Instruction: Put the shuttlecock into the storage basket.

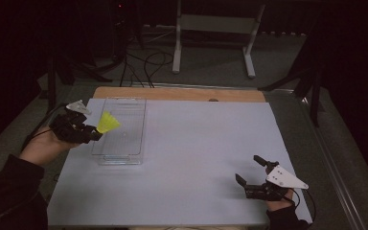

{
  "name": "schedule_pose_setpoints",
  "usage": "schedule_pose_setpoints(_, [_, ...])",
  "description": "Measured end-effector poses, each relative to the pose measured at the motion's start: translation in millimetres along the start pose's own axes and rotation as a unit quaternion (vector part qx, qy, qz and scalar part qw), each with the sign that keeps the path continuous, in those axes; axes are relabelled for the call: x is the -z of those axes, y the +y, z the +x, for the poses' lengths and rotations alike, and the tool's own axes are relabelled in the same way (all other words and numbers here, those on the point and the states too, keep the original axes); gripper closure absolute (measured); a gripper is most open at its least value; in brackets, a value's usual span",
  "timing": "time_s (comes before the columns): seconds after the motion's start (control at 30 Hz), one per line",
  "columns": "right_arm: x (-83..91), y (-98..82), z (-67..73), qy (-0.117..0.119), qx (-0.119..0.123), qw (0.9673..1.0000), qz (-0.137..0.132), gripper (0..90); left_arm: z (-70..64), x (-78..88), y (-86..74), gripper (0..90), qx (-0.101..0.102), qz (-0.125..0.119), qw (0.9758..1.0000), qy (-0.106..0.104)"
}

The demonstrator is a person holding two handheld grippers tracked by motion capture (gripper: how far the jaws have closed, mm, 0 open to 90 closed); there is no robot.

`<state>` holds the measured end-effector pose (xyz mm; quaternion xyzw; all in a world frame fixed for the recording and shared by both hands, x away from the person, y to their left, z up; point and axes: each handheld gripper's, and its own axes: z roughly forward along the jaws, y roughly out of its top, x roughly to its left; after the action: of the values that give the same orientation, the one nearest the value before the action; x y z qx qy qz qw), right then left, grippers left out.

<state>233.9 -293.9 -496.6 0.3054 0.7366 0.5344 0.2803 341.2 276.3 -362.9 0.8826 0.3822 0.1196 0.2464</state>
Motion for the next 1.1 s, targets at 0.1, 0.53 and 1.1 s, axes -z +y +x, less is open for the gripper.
schedule_pose_setpoints(0.1, [0.0, 0.0, 0.0, 0.000, 0.000, 1.0000, 0.000, 7.5, 1.0, -0.7, -2.5, 65.6, 0.016, -0.013, 0.9998, -0.001])
schedule_pose_setpoints(0.53, [0.2, 0.3, 0.3, 0.000, 0.000, 1.0000, 0.000, 7.5, 3.5, -22.0, -20.2, 65.5, 0.107, -0.013, 0.9941, 0.016])
schedule_pose_setpoints(1.1, [0.6, 0.2, 0.0, 0.001, 0.001, 1.0000, 0.000, 7.5, -3.5, -46.1, -28.3, 65.5, 0.116, 0.001, 0.9929, 0.027])
